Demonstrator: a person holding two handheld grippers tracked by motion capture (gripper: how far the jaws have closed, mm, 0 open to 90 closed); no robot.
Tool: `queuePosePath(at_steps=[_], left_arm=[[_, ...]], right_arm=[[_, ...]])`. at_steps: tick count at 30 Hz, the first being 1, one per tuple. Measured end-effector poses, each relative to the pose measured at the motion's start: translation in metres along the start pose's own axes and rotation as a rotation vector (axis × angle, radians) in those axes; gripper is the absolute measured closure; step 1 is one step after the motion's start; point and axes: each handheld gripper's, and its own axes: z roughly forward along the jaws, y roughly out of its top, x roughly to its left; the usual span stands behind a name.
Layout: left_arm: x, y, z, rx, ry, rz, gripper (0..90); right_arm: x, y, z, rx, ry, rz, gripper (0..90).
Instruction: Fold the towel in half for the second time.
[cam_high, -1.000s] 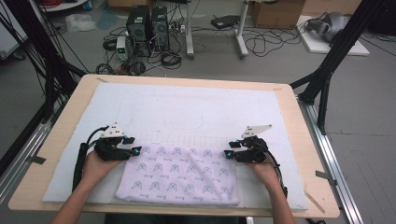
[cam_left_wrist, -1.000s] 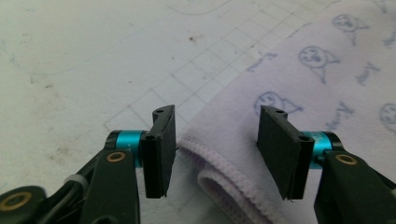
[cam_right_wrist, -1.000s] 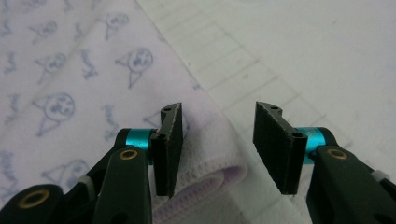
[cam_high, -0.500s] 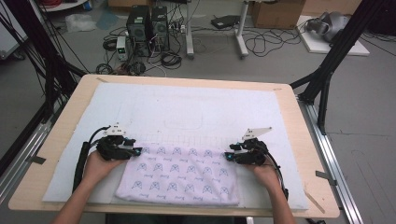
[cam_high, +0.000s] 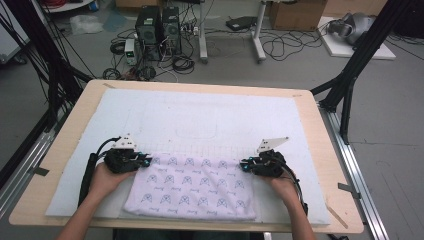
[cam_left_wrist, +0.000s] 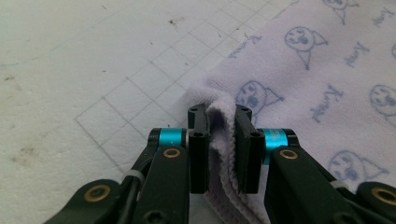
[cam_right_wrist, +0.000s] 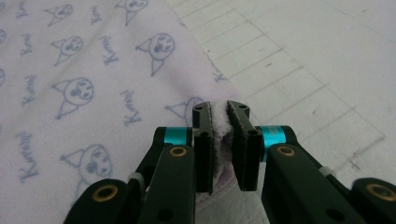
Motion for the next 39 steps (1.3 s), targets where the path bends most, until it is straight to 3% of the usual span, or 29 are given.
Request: queuePosePath(at_steps=[9, 15, 21, 25, 31, 34, 36, 37, 39], left_arm=[[-0.002, 0.007, -0.011, -0.051, 0.005, -0.022, 79.8], [0.0, 0.024, -0.016, -0.103, 0.04, -0.024, 80.1], [0.015, 0.052, -0.017, -0.151, 0.112, -0.048, 80.1], [0.031, 0.073, -0.011, -0.141, 0.138, -0.051, 80.2], [0.05, 0.096, -0.003, -0.138, 0.184, -0.052, 80.2], [0.066, 0.103, 0.005, -0.138, 0.205, -0.07, 78.3], [0.074, 0.103, 0.01, -0.113, 0.248, -0.101, 63.8], [0.077, 0.102, 0.01, -0.108, 0.253, -0.109, 60.0], [0.079, 0.097, 0.009, -0.088, 0.244, -0.125, 53.4]], right_arm=[[0.004, 0.009, -0.008, -0.008, -0.013, -0.031, 81.9], [0.001, 0.031, -0.019, -0.016, -0.037, -0.073, 82.3], [-0.023, 0.061, -0.03, -0.031, -0.116, -0.072, 82.2], [-0.042, 0.078, -0.032, -0.044, -0.153, -0.047, 82.3], [-0.057, 0.097, -0.028, -0.059, -0.195, -0.066, 82.3], [-0.074, 0.104, -0.023, -0.085, -0.209, -0.021, 76.9], [-0.085, 0.102, -0.018, -0.138, -0.207, 0.023, 65.0], [-0.09, 0.099, -0.014, -0.147, -0.196, 0.07, 60.7], [-0.096, 0.092, -0.007, -0.115, -0.177, 0.129, 55.6]])
